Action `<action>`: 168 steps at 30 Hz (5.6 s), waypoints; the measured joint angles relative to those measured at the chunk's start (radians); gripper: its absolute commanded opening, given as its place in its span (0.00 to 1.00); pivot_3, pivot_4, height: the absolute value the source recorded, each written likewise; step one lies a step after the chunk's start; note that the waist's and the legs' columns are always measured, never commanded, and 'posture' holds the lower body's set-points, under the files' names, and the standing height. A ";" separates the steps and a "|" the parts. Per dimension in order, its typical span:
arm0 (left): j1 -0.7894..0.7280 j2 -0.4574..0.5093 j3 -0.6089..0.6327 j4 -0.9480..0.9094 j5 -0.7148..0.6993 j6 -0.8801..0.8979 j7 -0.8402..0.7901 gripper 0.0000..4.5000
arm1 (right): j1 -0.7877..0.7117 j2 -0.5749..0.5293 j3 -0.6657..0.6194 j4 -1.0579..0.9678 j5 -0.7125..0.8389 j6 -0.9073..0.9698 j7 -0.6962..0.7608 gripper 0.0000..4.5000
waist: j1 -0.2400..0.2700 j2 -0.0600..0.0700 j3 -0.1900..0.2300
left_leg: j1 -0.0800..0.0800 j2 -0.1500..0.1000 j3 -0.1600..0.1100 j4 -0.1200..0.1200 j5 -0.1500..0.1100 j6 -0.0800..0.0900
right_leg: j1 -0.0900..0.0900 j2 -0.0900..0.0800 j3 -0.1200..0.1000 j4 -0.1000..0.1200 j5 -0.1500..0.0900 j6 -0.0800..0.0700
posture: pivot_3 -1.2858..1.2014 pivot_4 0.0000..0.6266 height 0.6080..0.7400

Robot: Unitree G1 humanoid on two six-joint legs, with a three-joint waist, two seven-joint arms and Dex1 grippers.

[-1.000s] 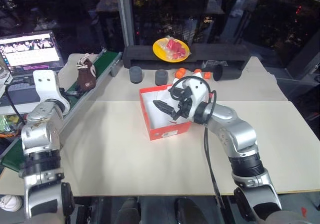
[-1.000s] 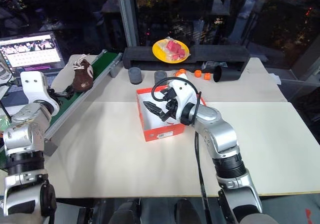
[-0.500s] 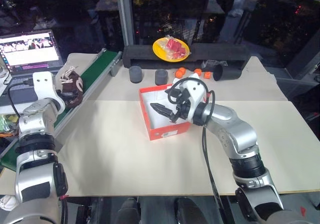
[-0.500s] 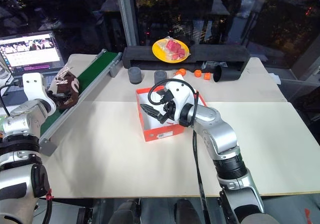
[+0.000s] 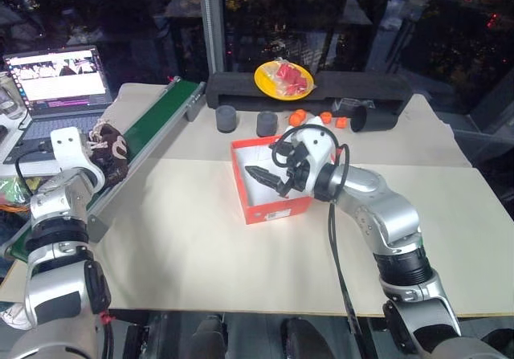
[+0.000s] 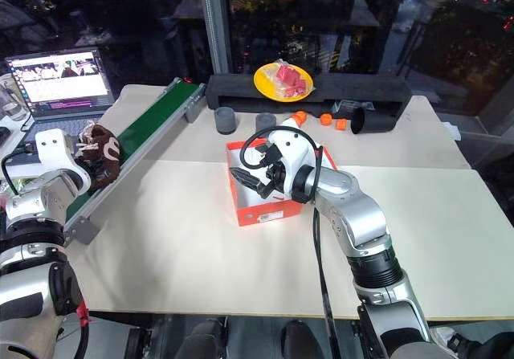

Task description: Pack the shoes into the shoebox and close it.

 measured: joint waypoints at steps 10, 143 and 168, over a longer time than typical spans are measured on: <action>0.034 -0.133 -0.011 -0.395 -0.149 0.075 -0.070 0.10 | -0.016 0.099 -0.172 0.001 0.125 0.119 -0.104 1.00 | -0.002 -0.004 0.002 | -0.003 0.000 -0.001 0.000 0.000 0.000 | -0.001 0.000 0.000 -0.001 0.001 -0.001 | 0.52 0.24 1.00; 0.546 -0.274 -0.186 -0.994 -0.078 0.001 -0.013 1.00 | 0.321 0.023 -0.167 -0.116 0.004 -0.059 -0.056 1.00 | -0.034 -0.003 0.006 | 0.001 0.001 0.001 0.001 0.000 0.000 | 0.001 0.001 0.003 -0.001 -0.003 0.003 | 0.52 0.24 1.00; 0.252 -0.001 -0.053 -0.247 -0.042 -0.243 -0.152 1.00 | 0.072 0.084 -0.007 0.008 0.081 -0.057 0.081 1.00 | -0.029 -0.003 0.006 | 0.001 0.000 0.000 0.000 0.000 0.000 | 0.000 0.000 0.001 -0.001 -0.001 -0.001 | 0.52 0.24 1.00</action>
